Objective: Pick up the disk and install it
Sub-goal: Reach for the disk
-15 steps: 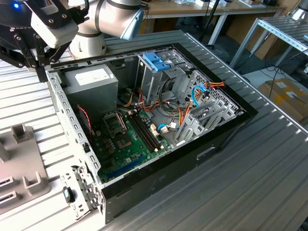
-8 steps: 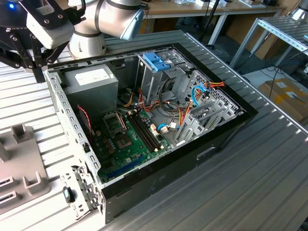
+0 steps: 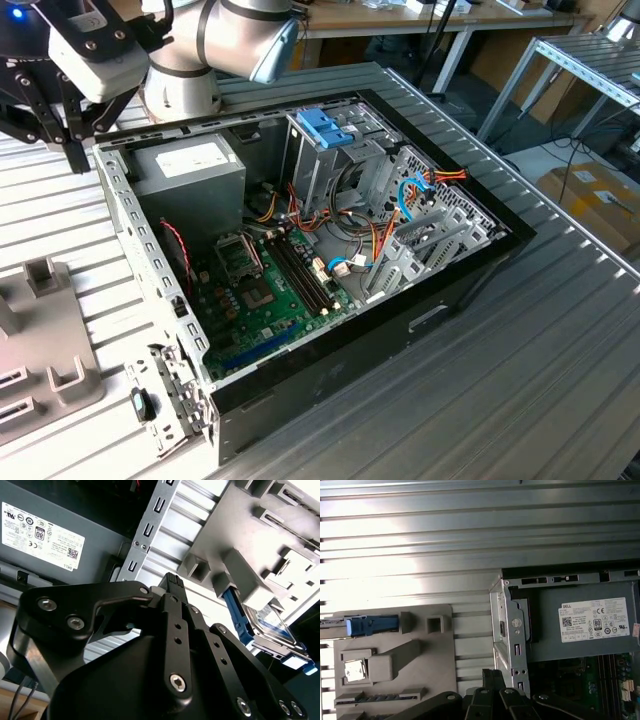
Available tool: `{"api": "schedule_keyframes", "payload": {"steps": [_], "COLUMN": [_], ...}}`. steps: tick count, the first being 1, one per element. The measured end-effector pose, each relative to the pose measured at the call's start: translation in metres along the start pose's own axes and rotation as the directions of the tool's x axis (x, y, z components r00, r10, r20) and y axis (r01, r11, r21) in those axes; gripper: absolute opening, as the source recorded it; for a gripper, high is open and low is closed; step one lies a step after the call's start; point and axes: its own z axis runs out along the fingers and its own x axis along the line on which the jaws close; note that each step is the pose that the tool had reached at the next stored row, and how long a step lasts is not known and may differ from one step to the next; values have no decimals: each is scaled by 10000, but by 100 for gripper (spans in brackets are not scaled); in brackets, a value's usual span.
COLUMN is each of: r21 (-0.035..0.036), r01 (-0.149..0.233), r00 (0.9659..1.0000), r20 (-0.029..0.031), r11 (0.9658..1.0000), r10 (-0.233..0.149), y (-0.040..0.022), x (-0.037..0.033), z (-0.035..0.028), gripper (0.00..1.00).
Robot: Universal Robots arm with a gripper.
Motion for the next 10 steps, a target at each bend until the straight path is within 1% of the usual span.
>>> {"api": "schedule_keyframes", "payload": {"steps": [5,10], "r21": [-1,0], "r01": [0,0], "r00": [10000,10000], "r20": [0,0], "r11": [10000,10000], "r10": [0,0], "y": [-3,-3], "x": [37,46], "z": [1,1], "gripper": [11,11]}}
